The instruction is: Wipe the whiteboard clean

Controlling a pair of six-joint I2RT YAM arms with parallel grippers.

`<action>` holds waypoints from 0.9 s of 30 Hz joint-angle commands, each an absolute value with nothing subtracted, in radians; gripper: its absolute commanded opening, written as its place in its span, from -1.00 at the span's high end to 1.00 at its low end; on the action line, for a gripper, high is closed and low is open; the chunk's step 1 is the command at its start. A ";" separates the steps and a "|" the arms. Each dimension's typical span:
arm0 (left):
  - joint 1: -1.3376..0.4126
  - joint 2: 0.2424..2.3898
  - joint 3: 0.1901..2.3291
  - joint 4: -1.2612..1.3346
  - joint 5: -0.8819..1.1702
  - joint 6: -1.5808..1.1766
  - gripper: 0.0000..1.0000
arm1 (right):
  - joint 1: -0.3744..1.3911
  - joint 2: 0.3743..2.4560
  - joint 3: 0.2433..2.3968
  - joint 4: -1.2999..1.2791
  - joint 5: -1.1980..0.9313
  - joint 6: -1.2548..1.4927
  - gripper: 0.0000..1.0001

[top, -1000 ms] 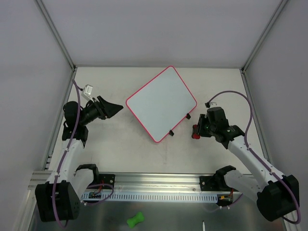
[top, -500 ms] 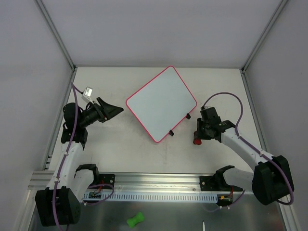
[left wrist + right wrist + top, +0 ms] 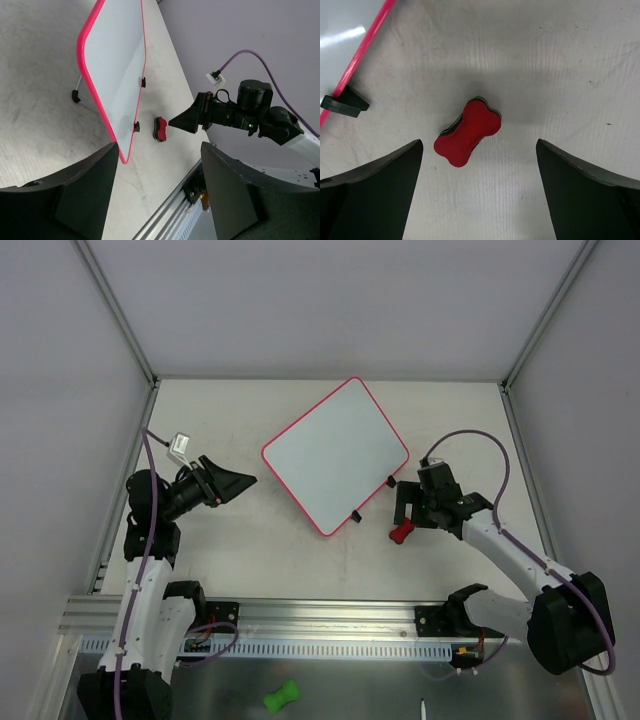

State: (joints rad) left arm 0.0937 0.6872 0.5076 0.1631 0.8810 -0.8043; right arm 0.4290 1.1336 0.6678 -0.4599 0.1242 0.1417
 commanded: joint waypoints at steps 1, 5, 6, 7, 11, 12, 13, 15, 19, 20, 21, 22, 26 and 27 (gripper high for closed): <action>0.101 0.617 0.469 0.124 0.862 -0.779 -0.33 | 0.439 1.060 0.663 -0.436 0.135 0.141 -0.98; 0.101 0.533 0.446 0.042 0.809 -0.724 -0.33 | 0.440 0.936 0.614 -0.374 0.086 0.127 -0.98; 0.101 0.523 0.442 0.022 0.799 -0.697 -0.34 | 0.440 0.911 0.598 -0.356 0.072 0.123 -0.98; 0.100 0.514 0.436 0.005 0.779 -0.681 -0.33 | 0.440 0.893 0.582 -0.313 0.046 0.115 -0.98; 0.098 0.398 0.367 -0.087 0.689 -0.644 -0.29 | 0.443 0.819 0.488 -0.206 0.018 0.110 -0.98; 0.095 0.368 0.356 -0.113 0.664 -0.649 -0.29 | 0.445 0.804 0.473 -0.186 0.014 0.110 -0.98; 0.074 0.342 0.345 -0.117 0.611 -0.652 -0.28 | 0.451 0.798 0.459 -0.140 0.011 0.110 -0.98; 0.035 0.279 0.341 -0.152 0.540 -0.637 -0.28 | 0.460 0.781 0.419 -0.098 0.009 0.106 -0.98; -0.090 0.270 0.347 -0.187 0.384 -0.600 -0.28 | 0.489 0.750 0.394 -0.054 -0.012 0.097 -0.98; -0.135 0.279 0.341 -0.187 0.361 -0.594 -0.27 | 0.497 0.744 0.390 -0.052 -0.008 0.095 -0.98; -0.156 0.307 0.336 -0.183 0.323 -0.580 -0.27 | 0.503 0.738 0.388 -0.052 -0.008 0.091 -0.98; -0.176 0.317 0.331 -0.186 0.299 -0.572 -0.27 | 0.508 0.735 0.385 -0.051 -0.008 0.089 -0.98; -0.279 0.305 0.278 -0.184 0.164 -0.535 -0.25 | 0.537 0.712 0.377 -0.045 0.044 0.078 -0.98; -0.302 0.258 0.267 -0.184 0.144 -0.523 -0.25 | 0.540 0.710 0.376 -0.043 0.048 0.080 -0.98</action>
